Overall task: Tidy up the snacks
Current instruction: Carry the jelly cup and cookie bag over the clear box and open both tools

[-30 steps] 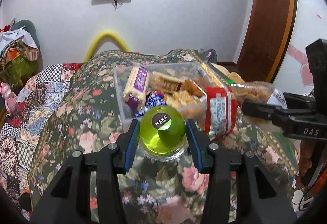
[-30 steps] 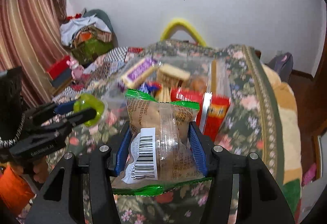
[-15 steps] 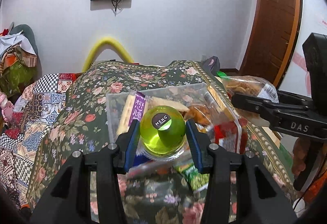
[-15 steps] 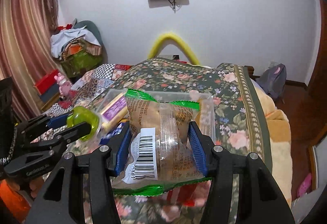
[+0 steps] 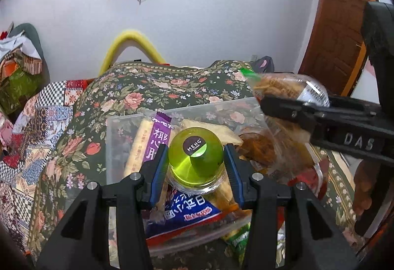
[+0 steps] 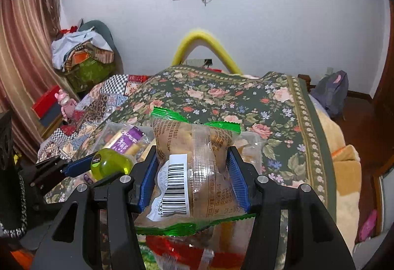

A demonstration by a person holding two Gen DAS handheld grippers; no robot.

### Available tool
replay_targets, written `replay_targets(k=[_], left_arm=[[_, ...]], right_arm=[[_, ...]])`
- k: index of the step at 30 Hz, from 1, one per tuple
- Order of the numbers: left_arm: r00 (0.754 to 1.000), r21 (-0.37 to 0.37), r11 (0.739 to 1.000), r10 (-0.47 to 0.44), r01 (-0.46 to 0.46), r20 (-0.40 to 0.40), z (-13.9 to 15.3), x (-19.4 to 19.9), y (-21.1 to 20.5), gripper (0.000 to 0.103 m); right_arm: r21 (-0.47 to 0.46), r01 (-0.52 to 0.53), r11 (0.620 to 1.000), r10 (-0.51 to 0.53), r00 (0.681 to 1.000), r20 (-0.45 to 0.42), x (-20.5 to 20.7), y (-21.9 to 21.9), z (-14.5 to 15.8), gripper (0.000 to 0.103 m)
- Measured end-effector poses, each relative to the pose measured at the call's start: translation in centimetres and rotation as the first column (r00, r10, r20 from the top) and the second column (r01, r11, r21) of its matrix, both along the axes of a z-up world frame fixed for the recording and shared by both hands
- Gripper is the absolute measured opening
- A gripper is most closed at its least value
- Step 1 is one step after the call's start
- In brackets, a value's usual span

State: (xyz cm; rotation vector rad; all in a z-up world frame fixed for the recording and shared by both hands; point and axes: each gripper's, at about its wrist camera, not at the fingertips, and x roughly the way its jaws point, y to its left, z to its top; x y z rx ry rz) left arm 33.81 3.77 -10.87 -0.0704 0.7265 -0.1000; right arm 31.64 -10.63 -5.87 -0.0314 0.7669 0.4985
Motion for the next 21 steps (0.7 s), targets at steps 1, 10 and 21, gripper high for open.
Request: replay_targets(k=[1,10,21], left_arm=[[1.000,-0.006,1.000,0.002,-0.002,-0.005,-0.2,0.3,0.1,0.046],[0.999,-0.023,0.999,0.033,-0.034,-0.042,-1.4,1.8,0.1,0.046],[0.999,0.001,1.000,0.031,-0.031,0.007,1.0,-0.3,-0.3,0.046]], right_arm=[[-0.004,-0.004,1.000,0.004,1.000,-0.007,0.3,0.0,-0.2,0.051],[-0.050,-0.015,0.999,0.011,0.998,-0.068,1.4,0.7,-2.5,0.052],[-0.041,-0.014,0.999,0.013,1.000,-0.024,-0.4,-0.3,-0.7,0.052]])
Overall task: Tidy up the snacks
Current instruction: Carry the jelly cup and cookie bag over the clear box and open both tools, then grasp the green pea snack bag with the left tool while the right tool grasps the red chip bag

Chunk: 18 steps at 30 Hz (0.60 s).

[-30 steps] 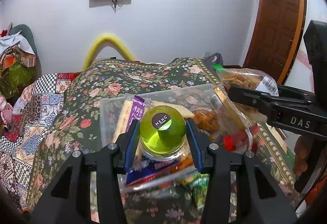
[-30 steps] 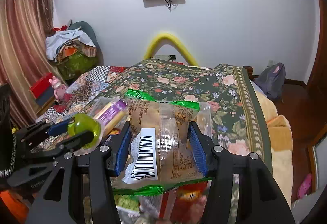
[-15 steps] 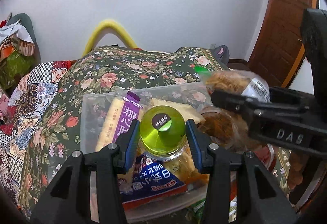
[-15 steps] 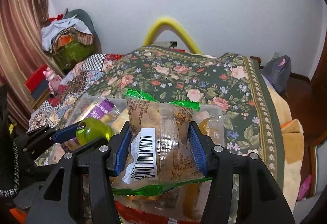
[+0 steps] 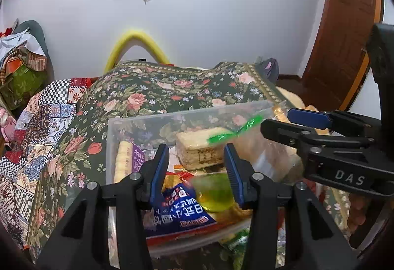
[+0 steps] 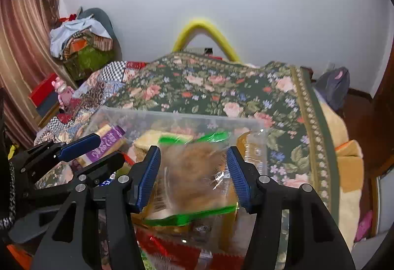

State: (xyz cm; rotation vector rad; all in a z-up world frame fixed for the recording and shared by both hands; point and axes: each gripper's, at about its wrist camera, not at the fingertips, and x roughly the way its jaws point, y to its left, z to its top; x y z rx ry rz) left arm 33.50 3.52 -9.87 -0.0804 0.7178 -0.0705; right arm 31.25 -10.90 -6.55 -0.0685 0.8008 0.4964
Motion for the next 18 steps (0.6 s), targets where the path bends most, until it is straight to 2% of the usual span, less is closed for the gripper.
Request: replay_targets(k=[8,10,12,15,18], left_arm=[[0.999,-0.034,0.999,-0.012,0.013,0.030,2.3,-2.7,0.0,0.047],[0.999,-0.031,0.999,-0.020,0.021,0.032,2.6,-3.6,-0.1,0.047],[0.999,-0.028,0.999,-0.028,0.028,0.030,2.8,-4.5,-0.3,0.051],[0.999,-0.023,0.999,-0.031,0.032,0.028,2.7,-5.7,-0.6,0.062],[0.999,-0.020,0.999,-0.034,0.034,0.007,2.1,-6.7,-0.8,0.068]], right_arm=[[0.044,-0.005,0.999,0.002,0.999,0.054,-2.6,-2.0,2.8,0.054],[0.048,-0.007,0.999,0.004,0.998,0.067,-3.5,-2.5,3.2,0.060],[0.046,-0.006,0.999,0.002,0.996,0.089,-4.6,-3.0,3.4,0.075],[0.035,0.000,0.999,-0.004,0.995,0.102,-5.7,-3.4,3.2,0.079],[0.019,0.001,1.000,-0.003,0.996,0.090,-6.8,-3.6,2.2,0.086]])
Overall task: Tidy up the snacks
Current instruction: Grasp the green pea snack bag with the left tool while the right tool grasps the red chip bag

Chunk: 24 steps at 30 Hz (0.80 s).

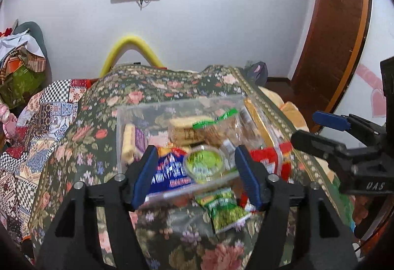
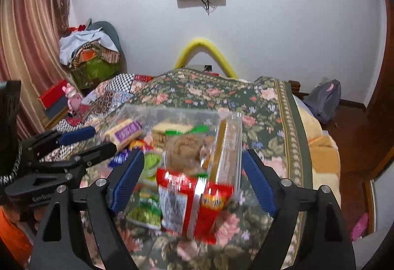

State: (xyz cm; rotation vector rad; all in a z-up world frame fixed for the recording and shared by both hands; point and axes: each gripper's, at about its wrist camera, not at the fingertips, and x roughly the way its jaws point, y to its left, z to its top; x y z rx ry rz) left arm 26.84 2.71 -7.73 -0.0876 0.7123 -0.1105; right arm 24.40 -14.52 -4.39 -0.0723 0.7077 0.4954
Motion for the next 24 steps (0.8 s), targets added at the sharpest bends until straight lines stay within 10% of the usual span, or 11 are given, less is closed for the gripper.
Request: replay_targets(k=[4,18,24], left_arm=[[0.999,-0.011,1.000,-0.007,0.007,-0.035,-1.2,-1.0,0.1,0.069],[0.987,0.028,0.999,-0.015,0.019,-0.161,-7.1,-1.9,-0.2,0.070],[0.980,0.002,1.000,-0.016,0.016,-0.196,-8.7,-0.6,-0.5,0.070]], right_arm=[[-0.008,0.015,1.000,-0.015,1.000,-0.010,-1.3,-0.2,-1.9,0.103],[-0.070,0.075,0.995,-0.085,0.987,-0.139,-0.8,0.5,-9.0,0.102],[-0.043,0.053,0.998,-0.060,0.979,-0.194,0.1,0.3,-10.4,0.074]])
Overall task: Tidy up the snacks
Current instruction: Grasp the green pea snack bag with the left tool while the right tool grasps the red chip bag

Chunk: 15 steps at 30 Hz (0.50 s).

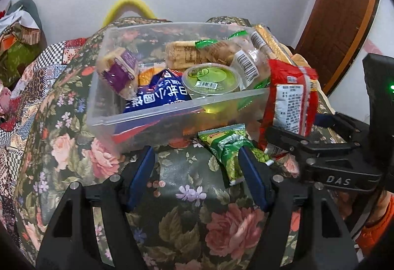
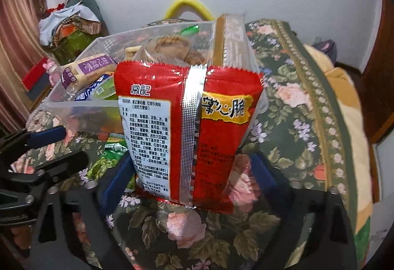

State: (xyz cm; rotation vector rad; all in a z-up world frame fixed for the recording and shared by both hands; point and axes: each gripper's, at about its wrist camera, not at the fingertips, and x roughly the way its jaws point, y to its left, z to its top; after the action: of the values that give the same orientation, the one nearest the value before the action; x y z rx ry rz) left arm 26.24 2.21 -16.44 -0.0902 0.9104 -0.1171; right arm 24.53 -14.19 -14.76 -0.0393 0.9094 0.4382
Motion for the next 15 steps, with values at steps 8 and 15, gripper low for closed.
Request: replay_targets(k=[8,15], left_arm=[[0.998,-0.055,0.998,-0.013,0.010,-0.056,-1.6,2.4,-1.9,0.070],[0.997,0.005,0.999,-0.046,0.046,-0.061,-2.9,3.2,-4.4,0.070]], right_arm=[[0.044,-0.007,0.999,0.007,1.000,0.003,-1.3,-2.7,0.6,0.059],[0.077,0.007,0.997,-0.008,1.000,0.009,-2.0,-4.3,1.3,0.059]])
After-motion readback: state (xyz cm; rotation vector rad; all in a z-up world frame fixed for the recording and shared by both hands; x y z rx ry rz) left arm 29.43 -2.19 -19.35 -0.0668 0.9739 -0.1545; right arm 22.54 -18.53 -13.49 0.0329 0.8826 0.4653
